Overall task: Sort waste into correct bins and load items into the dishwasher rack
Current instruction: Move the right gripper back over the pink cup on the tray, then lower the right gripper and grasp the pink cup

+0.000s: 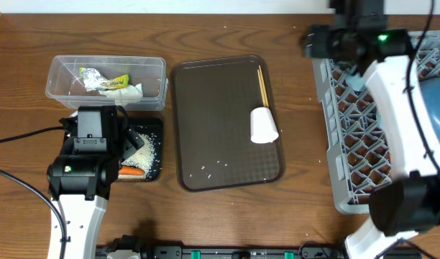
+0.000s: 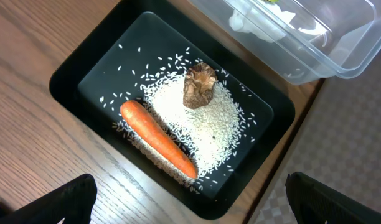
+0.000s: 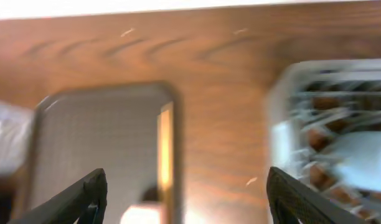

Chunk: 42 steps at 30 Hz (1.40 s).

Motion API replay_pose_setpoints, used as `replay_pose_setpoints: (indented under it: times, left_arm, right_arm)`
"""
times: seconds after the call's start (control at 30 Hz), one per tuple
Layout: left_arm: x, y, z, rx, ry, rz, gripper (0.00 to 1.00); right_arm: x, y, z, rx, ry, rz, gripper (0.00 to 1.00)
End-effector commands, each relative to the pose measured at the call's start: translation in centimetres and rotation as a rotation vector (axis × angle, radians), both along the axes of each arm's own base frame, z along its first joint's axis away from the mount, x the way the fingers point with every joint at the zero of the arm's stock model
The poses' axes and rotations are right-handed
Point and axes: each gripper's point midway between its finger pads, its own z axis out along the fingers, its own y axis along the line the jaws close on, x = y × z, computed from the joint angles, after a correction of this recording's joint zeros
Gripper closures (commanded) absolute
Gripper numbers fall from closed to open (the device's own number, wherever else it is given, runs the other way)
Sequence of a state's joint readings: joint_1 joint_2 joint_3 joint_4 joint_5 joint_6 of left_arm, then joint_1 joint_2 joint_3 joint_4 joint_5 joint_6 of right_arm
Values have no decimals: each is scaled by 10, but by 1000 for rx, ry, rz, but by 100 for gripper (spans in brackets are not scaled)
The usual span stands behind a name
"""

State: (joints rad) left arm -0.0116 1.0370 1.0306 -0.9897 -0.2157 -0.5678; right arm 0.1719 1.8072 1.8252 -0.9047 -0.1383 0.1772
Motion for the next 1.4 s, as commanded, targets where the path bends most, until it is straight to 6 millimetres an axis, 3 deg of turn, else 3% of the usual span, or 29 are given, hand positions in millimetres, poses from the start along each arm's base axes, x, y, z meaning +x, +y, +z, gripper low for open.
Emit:
replay_pose_setpoints:
  times: [0.0, 0.17, 0.27, 0.33, 0.53, 0.87, 1.07, 1.23, 1.37]
  left_arm:
    - [-1, 0, -1, 5, 9, -6, 2]
    - [-1, 0, -1, 5, 9, -6, 2]
    - [-1, 0, -1, 5, 9, -6, 2]
    - [-1, 0, -1, 5, 9, -6, 2]
    - [-1, 0, -1, 5, 9, -6, 2]
    - [-1, 0, -1, 5, 9, -6, 2]
    - [-1, 0, -1, 5, 9, -6, 2]
    - [-1, 0, -1, 5, 10, -6, 2]
    - [-1, 0, -1, 5, 9, -6, 2]
  right_arm:
    - [-29, 41, 5, 3, 35, 115, 22]
    - [-73, 90, -25, -44, 181, 251, 14]
    - [-85, 115, -44, -80, 228, 307, 12]
    - [-85, 120, -58, -132, 247, 281, 12]
    - [-86, 125, -103, -241, 331, 205, 7]
    - [-83, 122, -162, -278, 460, 152, 7]
    - [-82, 109, -194, -353, 514, 76, 8]
    - [-84, 106, -213, -372, 555, 69, 7]
    - [-85, 107, -216, -373, 563, 71, 11]
